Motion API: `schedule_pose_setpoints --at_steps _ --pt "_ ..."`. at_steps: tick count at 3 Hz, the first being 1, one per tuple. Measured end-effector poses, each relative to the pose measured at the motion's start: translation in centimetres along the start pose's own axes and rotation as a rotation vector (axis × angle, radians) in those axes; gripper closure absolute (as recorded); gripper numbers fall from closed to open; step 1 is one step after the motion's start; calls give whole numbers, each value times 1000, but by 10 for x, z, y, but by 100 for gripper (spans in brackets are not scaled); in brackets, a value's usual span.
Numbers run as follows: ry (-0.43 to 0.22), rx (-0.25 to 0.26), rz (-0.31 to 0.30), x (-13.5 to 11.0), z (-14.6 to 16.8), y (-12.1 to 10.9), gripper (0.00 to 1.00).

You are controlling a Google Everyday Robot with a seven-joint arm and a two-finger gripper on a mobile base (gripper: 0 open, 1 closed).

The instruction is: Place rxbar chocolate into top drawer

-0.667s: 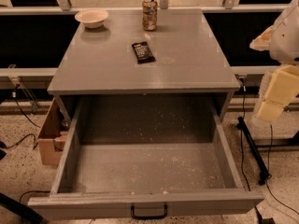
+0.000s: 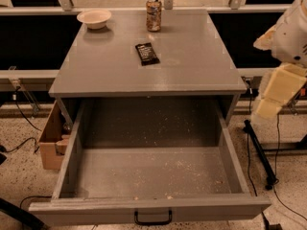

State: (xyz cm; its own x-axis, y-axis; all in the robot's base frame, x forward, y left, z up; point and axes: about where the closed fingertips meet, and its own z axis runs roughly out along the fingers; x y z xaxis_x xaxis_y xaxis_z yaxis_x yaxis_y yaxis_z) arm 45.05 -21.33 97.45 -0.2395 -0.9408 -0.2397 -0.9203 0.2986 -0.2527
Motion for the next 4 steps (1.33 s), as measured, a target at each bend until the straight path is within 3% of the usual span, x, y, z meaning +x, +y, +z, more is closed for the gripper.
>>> schedule_pose_setpoints --at_steps 1,2,3,4 --pt "-98 16 118 -14 18 -36 0" --pt "-138 38 246 -33 35 -81 0" --pt "-113 62 377 -58 53 -129 0" --pt "-47 79 459 -93 74 -171 0"
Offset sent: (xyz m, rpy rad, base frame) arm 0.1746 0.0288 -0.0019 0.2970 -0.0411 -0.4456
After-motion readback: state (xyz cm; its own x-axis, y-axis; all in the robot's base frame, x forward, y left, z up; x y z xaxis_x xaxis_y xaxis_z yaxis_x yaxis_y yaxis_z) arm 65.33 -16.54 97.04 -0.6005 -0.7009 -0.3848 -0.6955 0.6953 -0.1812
